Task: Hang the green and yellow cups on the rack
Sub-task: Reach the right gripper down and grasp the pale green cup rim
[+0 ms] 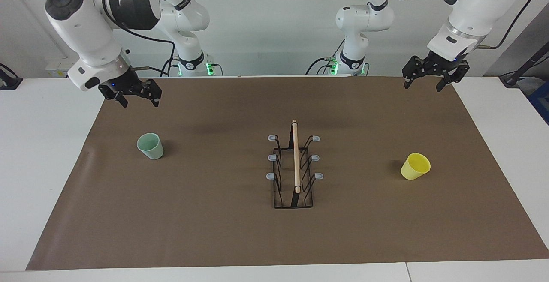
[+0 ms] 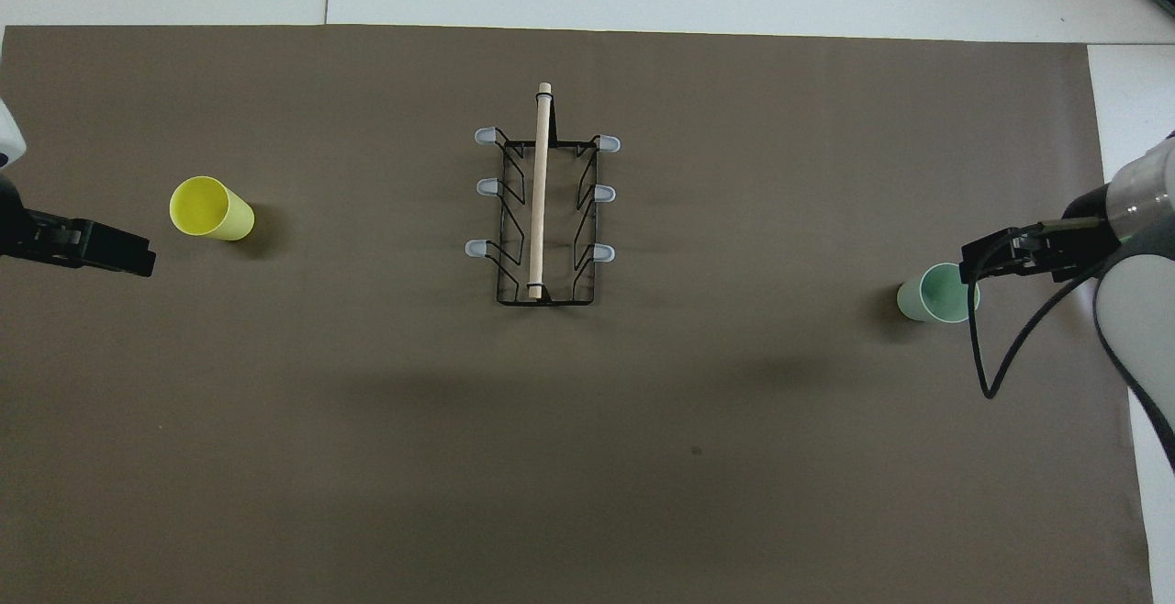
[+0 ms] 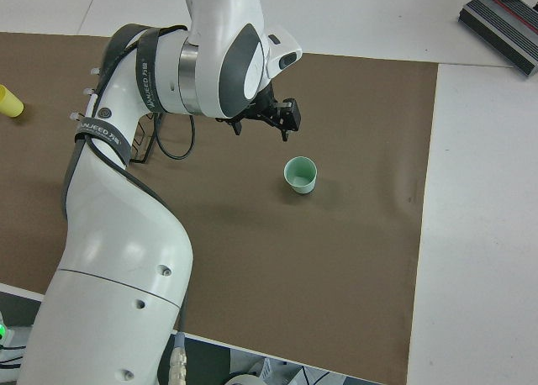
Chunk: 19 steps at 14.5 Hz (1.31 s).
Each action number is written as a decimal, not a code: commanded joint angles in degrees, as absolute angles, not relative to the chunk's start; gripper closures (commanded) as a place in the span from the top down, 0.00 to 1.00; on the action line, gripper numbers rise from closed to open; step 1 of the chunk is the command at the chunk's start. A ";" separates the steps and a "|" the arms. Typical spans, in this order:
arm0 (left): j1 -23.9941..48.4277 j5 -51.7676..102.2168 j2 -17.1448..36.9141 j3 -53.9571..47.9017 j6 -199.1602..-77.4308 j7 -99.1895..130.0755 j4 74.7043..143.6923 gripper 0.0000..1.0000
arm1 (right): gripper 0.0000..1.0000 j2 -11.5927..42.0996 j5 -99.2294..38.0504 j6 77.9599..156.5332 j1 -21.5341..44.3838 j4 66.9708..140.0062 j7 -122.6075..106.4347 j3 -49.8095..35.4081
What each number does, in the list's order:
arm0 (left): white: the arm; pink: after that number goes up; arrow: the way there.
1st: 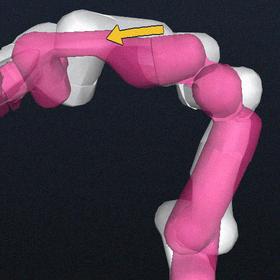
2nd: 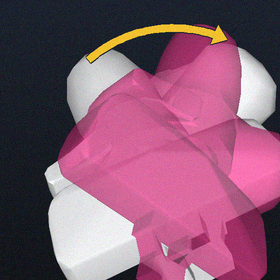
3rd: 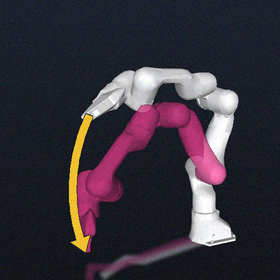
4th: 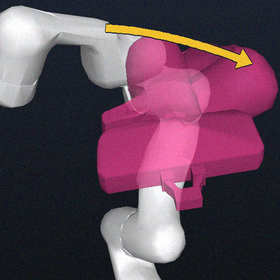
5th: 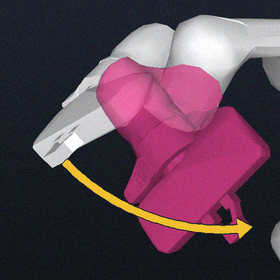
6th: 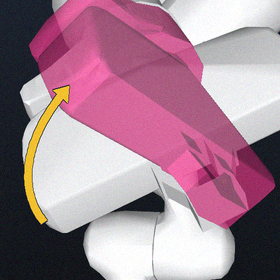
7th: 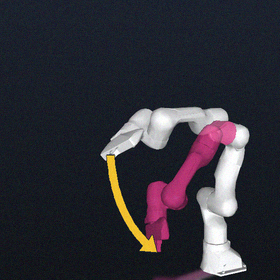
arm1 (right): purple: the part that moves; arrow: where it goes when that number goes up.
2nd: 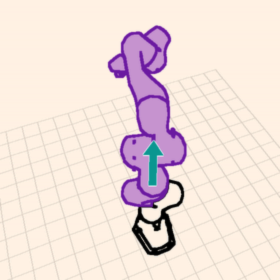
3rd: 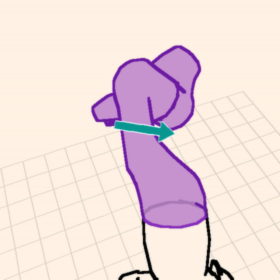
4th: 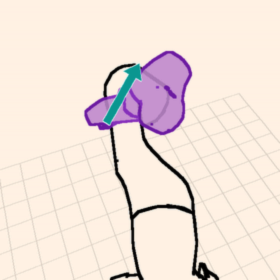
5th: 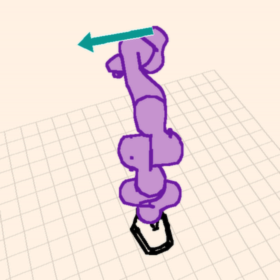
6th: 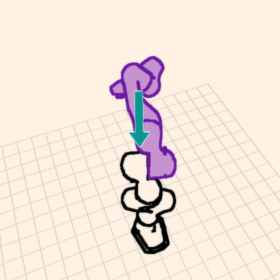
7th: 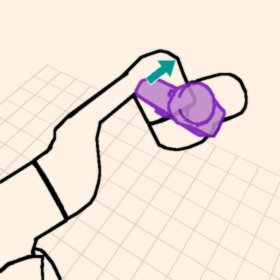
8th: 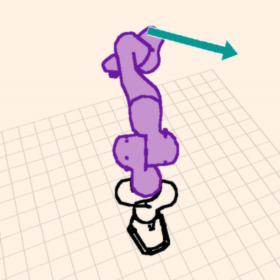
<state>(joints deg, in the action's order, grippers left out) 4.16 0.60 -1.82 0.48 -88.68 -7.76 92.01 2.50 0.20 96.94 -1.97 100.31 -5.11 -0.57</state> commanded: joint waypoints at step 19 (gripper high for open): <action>4.22 -0.26 -3.60 0.44 -88.42 -7.38 93.87 1.00 | 1.00 18.46 47.18 110.47 11.51 115.39 -46.32 -2.46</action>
<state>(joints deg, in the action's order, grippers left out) 4.16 0.60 -1.82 0.48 -88.63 -7.76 92.01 21.38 44.20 108.10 11.87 110.63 -45.48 -2.46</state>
